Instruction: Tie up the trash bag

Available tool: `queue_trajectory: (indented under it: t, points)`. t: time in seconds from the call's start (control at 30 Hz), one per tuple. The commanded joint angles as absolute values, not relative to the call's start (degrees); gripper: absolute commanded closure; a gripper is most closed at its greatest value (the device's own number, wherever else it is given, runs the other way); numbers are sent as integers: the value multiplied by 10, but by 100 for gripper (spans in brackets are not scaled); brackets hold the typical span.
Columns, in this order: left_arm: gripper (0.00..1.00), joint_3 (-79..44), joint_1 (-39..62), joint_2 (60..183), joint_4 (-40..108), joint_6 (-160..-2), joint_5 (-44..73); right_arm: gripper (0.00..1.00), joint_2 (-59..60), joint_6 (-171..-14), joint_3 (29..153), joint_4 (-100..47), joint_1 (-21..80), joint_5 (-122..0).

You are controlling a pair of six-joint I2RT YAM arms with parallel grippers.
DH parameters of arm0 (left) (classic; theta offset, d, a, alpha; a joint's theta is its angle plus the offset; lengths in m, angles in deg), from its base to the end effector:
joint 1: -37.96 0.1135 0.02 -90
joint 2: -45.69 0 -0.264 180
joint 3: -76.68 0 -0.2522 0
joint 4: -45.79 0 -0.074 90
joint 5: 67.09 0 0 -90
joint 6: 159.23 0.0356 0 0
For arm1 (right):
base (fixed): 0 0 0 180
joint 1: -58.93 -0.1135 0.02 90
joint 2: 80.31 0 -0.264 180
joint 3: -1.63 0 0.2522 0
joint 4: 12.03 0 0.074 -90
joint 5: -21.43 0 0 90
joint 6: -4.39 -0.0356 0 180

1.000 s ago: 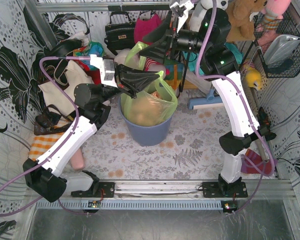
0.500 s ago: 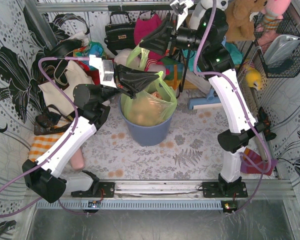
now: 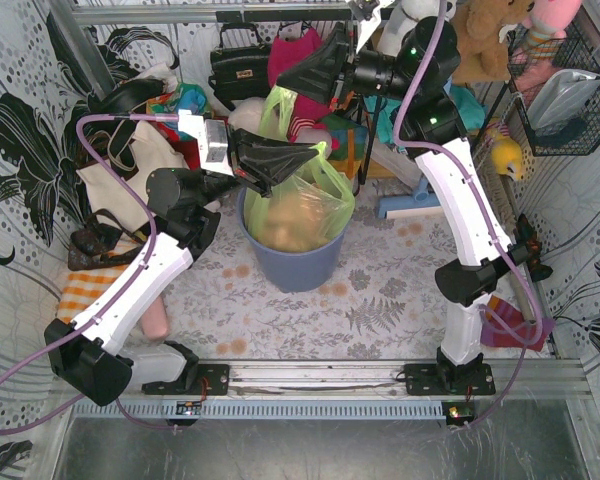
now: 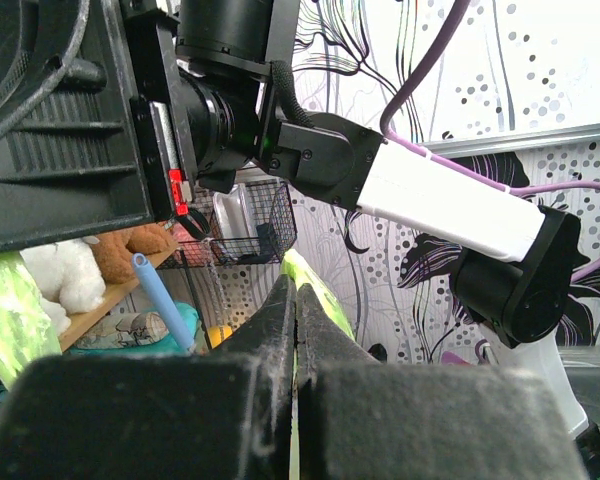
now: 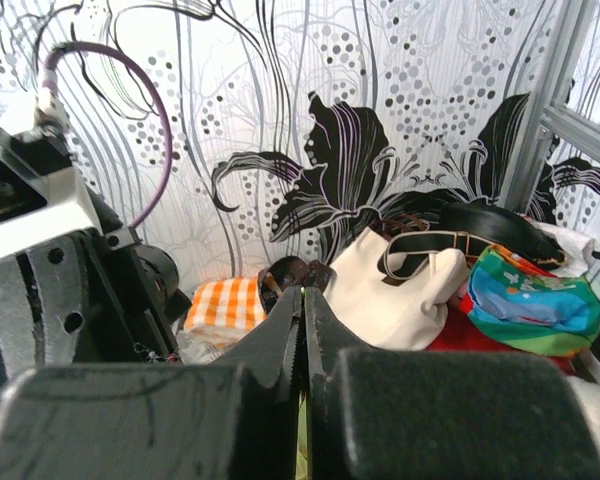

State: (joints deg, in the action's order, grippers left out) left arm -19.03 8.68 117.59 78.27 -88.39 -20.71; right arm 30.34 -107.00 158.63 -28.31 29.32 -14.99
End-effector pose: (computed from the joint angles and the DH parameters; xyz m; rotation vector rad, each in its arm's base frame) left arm 0.2104 -0.1461 0.4889 0.8238 0.7166 -1.0635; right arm 0.3071 0.2075 0.5907 -0.9765 0.9656 1.2423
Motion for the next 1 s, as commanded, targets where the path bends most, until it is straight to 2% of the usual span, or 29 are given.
queue_trajectory:
  t: [0.0, 0.2, 0.3, 0.33, 0.37, 0.5, 0.7, 0.97]
  points:
    - [100, -189, 84, 1175, 803, -879, -198, 100, 290, -1109, 1616, -223, 274, -141]
    - [100, -188, 84, 1175, 803, -882, -197, 100, 288, -1104, 1618, -234, 258, -129]
    - [100, -187, 84, 1176, 804, -883, -197, 82, 273, -1058, 1610, -279, 259, -140]
    - [100, -187, 84, 1176, 804, -883, -197, 70, 262, -1042, 1602, -288, 259, -145]
    - [100, -187, 84, 1176, 805, -884, -197, 63, 255, -1029, 1596, -297, 259, -150]
    - [100, -187, 84, 1177, 809, -887, -199, 48, 244, -986, 1592, -348, 260, -174]
    - [100, -186, 84, 1182, 816, -891, -202, 44, 242, -960, 1593, -389, 262, -170]
    - [100, -183, 84, 1183, 818, -894, -207, 47, 281, -967, 1618, -383, 263, -153]
